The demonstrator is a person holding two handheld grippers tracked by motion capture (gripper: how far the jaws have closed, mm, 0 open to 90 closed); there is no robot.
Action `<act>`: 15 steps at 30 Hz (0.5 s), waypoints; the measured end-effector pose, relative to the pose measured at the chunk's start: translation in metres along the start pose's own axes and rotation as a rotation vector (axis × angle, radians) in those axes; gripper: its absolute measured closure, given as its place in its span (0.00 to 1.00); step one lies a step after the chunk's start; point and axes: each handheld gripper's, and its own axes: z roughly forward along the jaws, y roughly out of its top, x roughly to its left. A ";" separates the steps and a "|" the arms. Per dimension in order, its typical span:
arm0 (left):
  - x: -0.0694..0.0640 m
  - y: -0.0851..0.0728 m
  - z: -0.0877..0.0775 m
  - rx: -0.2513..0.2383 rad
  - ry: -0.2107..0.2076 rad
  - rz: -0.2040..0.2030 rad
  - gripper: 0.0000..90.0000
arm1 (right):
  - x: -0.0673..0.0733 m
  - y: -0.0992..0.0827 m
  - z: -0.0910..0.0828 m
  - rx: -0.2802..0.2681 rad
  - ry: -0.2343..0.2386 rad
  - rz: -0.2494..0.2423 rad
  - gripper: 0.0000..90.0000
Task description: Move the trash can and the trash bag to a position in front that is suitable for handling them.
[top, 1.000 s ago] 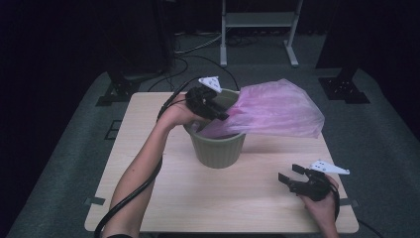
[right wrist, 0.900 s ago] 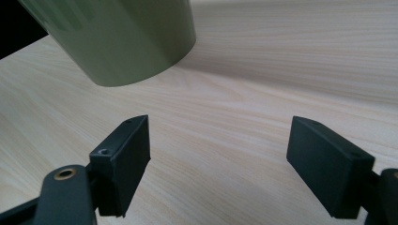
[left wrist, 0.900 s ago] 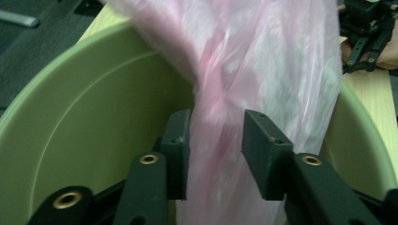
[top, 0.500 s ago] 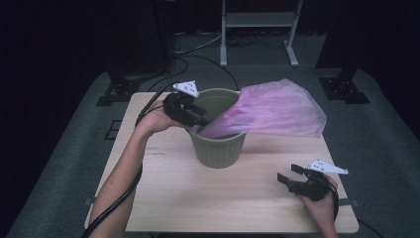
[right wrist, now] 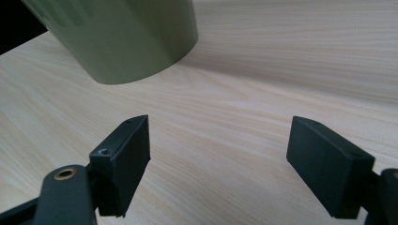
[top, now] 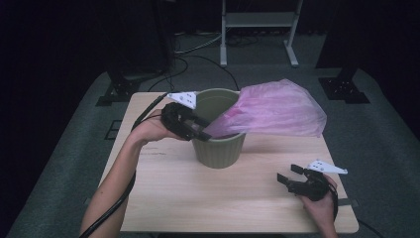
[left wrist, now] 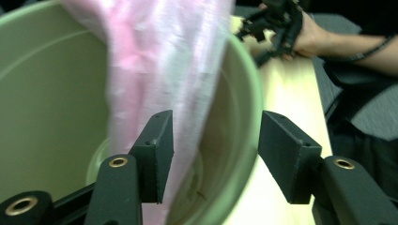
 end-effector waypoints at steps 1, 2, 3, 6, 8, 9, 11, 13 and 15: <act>-0.001 0.001 0.002 0.008 -0.007 -0.003 0.47 | 0.000 0.000 0.000 0.000 0.000 0.001 0.23; -0.003 0.001 0.003 0.017 -0.012 0.004 0.48 | 0.000 0.000 0.000 0.000 0.001 0.002 0.23; -0.004 0.001 0.005 0.030 -0.015 0.012 0.48 | 0.000 0.000 0.000 0.000 0.001 0.002 0.23; -0.010 0.001 0.012 0.076 -0.001 0.041 0.52 | 0.000 0.000 0.000 0.000 0.002 0.002 0.23; -0.015 0.000 0.018 0.129 0.028 0.078 0.57 | 0.000 0.000 0.000 0.000 0.002 0.001 0.23; -0.018 -0.001 0.022 0.153 0.056 0.110 0.60 | 0.000 0.000 0.000 0.000 0.002 0.001 0.23; -0.021 -0.002 0.025 0.160 0.092 0.141 0.70 | 0.000 0.000 0.000 0.001 0.002 0.003 0.23; -0.023 -0.003 0.025 0.152 0.095 0.151 0.75 | 0.000 0.000 -0.001 0.002 0.002 0.003 0.23; -0.026 -0.002 0.026 0.158 0.093 0.174 0.77 | 0.001 0.000 -0.001 0.002 0.001 0.003 0.23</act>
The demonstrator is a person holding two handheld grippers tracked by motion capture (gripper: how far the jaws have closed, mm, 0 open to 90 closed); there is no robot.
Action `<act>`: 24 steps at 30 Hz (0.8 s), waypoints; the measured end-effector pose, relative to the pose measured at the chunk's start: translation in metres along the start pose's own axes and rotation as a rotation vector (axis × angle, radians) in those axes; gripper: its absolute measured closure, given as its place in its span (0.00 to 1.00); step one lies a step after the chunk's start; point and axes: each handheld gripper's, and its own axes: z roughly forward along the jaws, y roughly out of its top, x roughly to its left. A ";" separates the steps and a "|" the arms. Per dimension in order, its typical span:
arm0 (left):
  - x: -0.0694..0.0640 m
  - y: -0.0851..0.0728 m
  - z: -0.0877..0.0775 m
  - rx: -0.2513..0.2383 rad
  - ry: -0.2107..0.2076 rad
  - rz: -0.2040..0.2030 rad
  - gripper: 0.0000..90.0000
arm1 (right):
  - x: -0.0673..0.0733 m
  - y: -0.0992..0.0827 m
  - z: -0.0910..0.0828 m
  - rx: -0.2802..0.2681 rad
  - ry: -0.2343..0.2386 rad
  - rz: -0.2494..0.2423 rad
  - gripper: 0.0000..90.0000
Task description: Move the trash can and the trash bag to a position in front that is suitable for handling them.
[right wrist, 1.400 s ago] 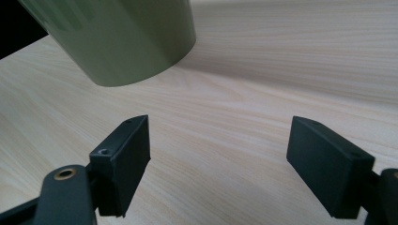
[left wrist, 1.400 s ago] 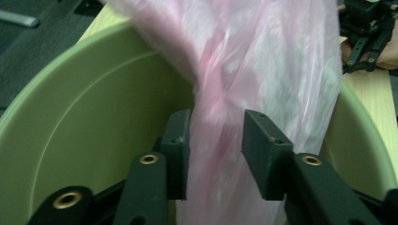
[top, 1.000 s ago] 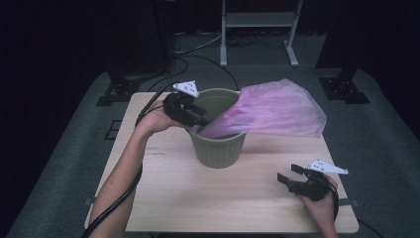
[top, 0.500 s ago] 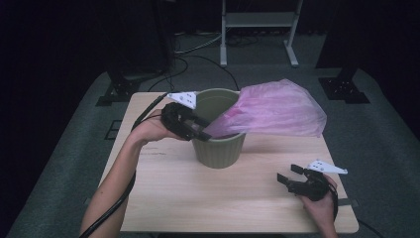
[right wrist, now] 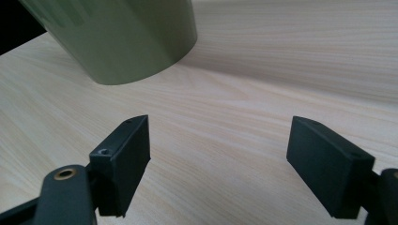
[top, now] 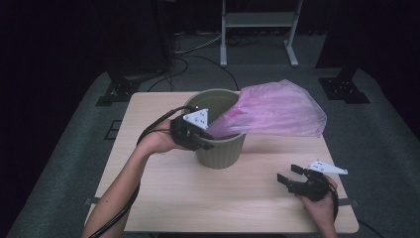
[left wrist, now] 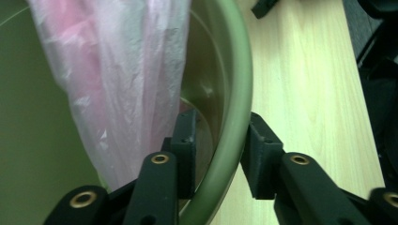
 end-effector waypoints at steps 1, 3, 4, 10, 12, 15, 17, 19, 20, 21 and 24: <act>-0.002 0.002 0.000 0.007 0.002 0.011 0.79 | 0.000 0.000 0.000 -0.002 0.001 -0.001 0.23; -0.006 0.005 0.001 0.019 0.009 0.028 0.81 | 0.000 0.000 0.000 -0.002 0.001 0.002 0.23; -0.007 0.007 0.001 0.022 0.010 0.037 0.81 | 0.000 0.000 0.000 -0.003 0.001 0.002 0.23; -0.015 0.010 0.004 -0.011 -0.004 0.055 0.89 | 0.002 0.000 0.000 -0.003 0.005 0.000 0.23; -0.016 0.010 0.004 -0.006 -0.003 0.059 0.89 | 0.003 0.000 0.000 -0.005 0.006 0.002 0.23; -0.018 0.010 0.003 -0.006 -0.018 0.068 0.89 | 0.003 0.000 0.000 -0.004 0.007 0.002 0.23; -0.020 0.011 0.004 -0.009 -0.021 0.071 0.89 | 0.003 0.000 0.001 -0.003 0.008 0.002 0.23; -0.022 0.012 0.004 -0.009 -0.026 0.078 0.89 | 0.003 0.000 0.001 -0.005 0.010 0.001 0.23; -0.023 0.012 0.004 -0.011 -0.030 0.083 0.89 | 0.003 0.001 0.001 -0.007 0.011 0.001 0.23; -0.024 0.012 0.004 -0.012 -0.033 0.090 0.89 | 0.003 0.001 0.001 -0.007 0.011 0.000 0.23; -0.029 0.014 0.005 -0.015 -0.052 0.105 0.89 | 0.004 0.001 0.001 -0.007 0.014 -0.001 0.23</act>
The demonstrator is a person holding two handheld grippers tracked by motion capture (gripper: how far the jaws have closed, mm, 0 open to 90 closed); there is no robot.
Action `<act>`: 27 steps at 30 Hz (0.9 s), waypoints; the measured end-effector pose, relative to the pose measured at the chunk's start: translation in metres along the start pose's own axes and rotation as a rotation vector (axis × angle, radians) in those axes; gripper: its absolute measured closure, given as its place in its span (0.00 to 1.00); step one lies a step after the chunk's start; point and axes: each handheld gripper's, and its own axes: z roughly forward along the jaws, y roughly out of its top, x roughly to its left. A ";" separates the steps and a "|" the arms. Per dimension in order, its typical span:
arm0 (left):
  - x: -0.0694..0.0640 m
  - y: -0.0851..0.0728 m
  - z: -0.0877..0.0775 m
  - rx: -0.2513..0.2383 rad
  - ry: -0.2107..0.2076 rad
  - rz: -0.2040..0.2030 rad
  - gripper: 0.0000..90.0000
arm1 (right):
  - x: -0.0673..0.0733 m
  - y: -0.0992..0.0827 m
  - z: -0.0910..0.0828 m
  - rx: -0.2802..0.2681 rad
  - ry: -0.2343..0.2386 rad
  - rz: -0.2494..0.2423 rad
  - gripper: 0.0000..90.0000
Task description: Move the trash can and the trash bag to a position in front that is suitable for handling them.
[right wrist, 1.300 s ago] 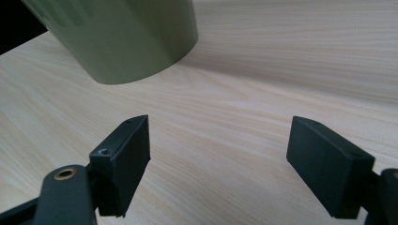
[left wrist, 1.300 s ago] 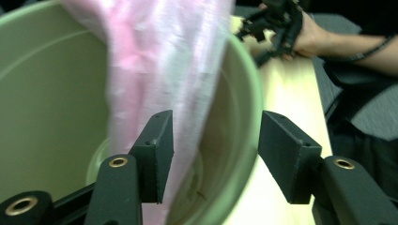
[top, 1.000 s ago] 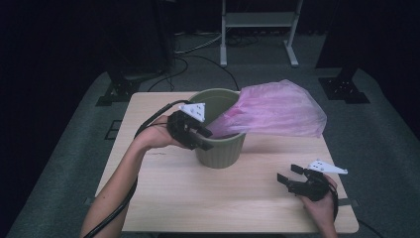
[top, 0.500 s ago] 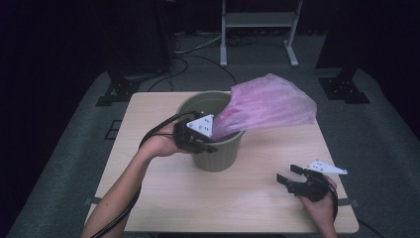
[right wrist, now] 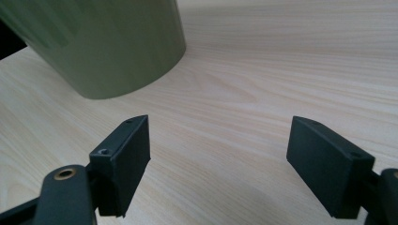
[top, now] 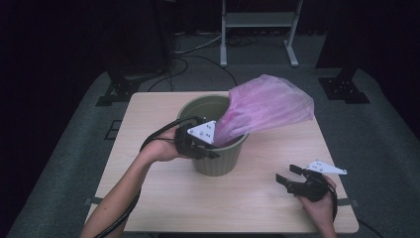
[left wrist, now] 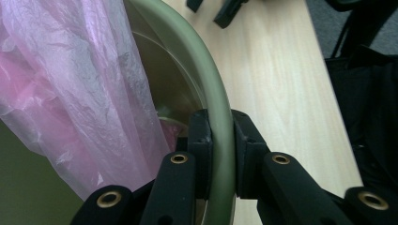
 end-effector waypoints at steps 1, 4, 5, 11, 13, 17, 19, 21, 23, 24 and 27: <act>-0.002 0.001 0.000 0.001 -0.007 0.008 0.89 | 0.000 0.000 0.000 -0.002 0.002 -0.001 0.23; -0.009 0.004 0.002 -0.007 -0.026 0.032 0.89 | 0.001 0.001 -0.001 -0.005 0.004 -0.005 0.23; -0.012 0.005 0.002 -0.011 -0.034 0.043 0.89 | 0.000 0.001 -0.001 -0.007 0.002 -0.007 0.23; -0.025 0.012 0.004 -0.018 -0.072 0.085 0.88 | -0.002 0.002 -0.005 -0.019 -0.001 0.007 0.23; -0.029 0.014 0.005 -0.023 -0.081 0.093 0.88 | -0.003 0.002 -0.006 -0.022 -0.003 0.010 0.23; -0.035 0.015 0.004 -0.027 -0.104 0.115 0.88 | -0.005 0.002 -0.008 -0.032 -0.007 0.012 0.23; -0.036 0.015 0.004 -0.028 -0.111 0.116 0.88 | -0.005 0.002 -0.009 -0.035 -0.006 0.014 0.23; -0.037 0.015 0.004 -0.029 -0.114 0.111 0.88 | -0.005 0.002 -0.009 -0.033 -0.007 0.012 0.23; -0.036 0.015 0.004 -0.029 -0.126 0.087 0.87 | -0.005 0.002 -0.008 -0.032 -0.006 0.012 0.23; -0.035 0.014 0.003 -0.045 -0.150 0.072 0.82 | -0.004 0.002 -0.009 -0.032 -0.006 0.011 0.23; -0.035 0.015 0.000 -0.039 -0.158 0.050 0.69 | -0.005 0.003 -0.009 -0.035 -0.007 0.012 0.23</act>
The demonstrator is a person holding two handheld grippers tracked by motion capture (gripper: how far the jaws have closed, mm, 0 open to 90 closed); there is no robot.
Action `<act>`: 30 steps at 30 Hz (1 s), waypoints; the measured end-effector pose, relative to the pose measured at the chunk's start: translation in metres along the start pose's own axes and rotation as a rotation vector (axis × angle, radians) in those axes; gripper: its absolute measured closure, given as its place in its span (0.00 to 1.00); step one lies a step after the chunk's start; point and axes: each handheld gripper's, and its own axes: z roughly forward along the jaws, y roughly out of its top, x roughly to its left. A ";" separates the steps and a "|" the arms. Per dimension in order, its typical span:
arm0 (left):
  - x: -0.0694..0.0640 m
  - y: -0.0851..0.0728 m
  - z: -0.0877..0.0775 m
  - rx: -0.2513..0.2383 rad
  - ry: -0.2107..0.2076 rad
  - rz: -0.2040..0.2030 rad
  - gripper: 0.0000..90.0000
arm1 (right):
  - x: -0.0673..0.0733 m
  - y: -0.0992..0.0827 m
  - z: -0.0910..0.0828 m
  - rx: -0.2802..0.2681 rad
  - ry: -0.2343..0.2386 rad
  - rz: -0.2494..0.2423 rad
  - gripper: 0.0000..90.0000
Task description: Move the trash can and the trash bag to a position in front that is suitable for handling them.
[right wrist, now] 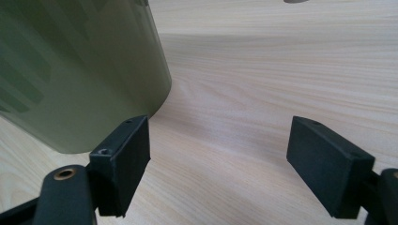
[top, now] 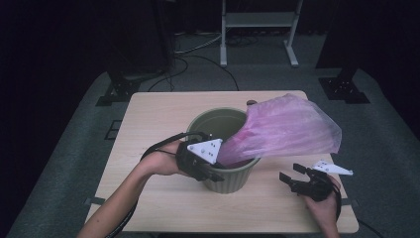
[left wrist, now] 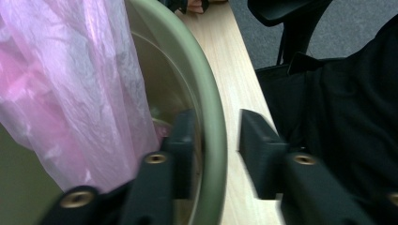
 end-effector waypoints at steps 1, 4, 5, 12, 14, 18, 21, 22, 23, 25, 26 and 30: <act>0.000 0.000 -0.001 0.000 -0.001 -0.005 0.65 | 0.000 0.000 0.000 -0.001 0.000 0.003 0.23; 0.001 0.003 -0.007 -0.015 -0.001 -0.031 0.56 | -0.001 0.001 -0.001 -0.008 0.003 0.007 0.23; 0.002 0.004 -0.010 -0.025 0.000 -0.036 0.55 | -0.002 0.001 -0.001 -0.011 0.005 0.005 0.23; 0.011 0.014 -0.022 -0.030 0.011 -0.072 0.47 | -0.004 0.009 -0.003 -0.045 0.030 0.010 0.23; 0.015 0.016 -0.024 -0.025 0.023 -0.079 0.46 | -0.004 0.013 -0.004 -0.053 0.040 0.012 0.23; 0.027 0.019 -0.025 -0.013 0.039 -0.111 0.39 | -0.004 0.018 -0.007 -0.042 0.057 0.049 0.23; 0.037 0.021 -0.024 0.006 0.047 -0.138 0.33 | -0.007 0.020 -0.008 -0.054 0.055 0.044 0.23; 0.040 0.023 -0.023 0.007 0.049 -0.142 0.32 | -0.008 0.022 -0.009 -0.050 0.056 0.053 0.23; 0.044 0.026 -0.023 0.005 0.053 -0.144 0.32 | -0.014 0.024 -0.007 -0.100 0.048 -0.019 0.23; 0.051 0.032 -0.023 0.004 0.063 -0.146 0.31 | -0.015 0.027 -0.010 -0.103 0.068 -0.003 0.23; 0.054 0.036 -0.022 0.010 0.073 -0.148 0.31 | -0.017 0.029 -0.010 -0.117 0.072 -0.013 0.23; 0.068 0.053 -0.020 0.021 0.097 -0.154 0.31 | -0.019 0.038 -0.014 -0.133 0.068 -0.012 0.23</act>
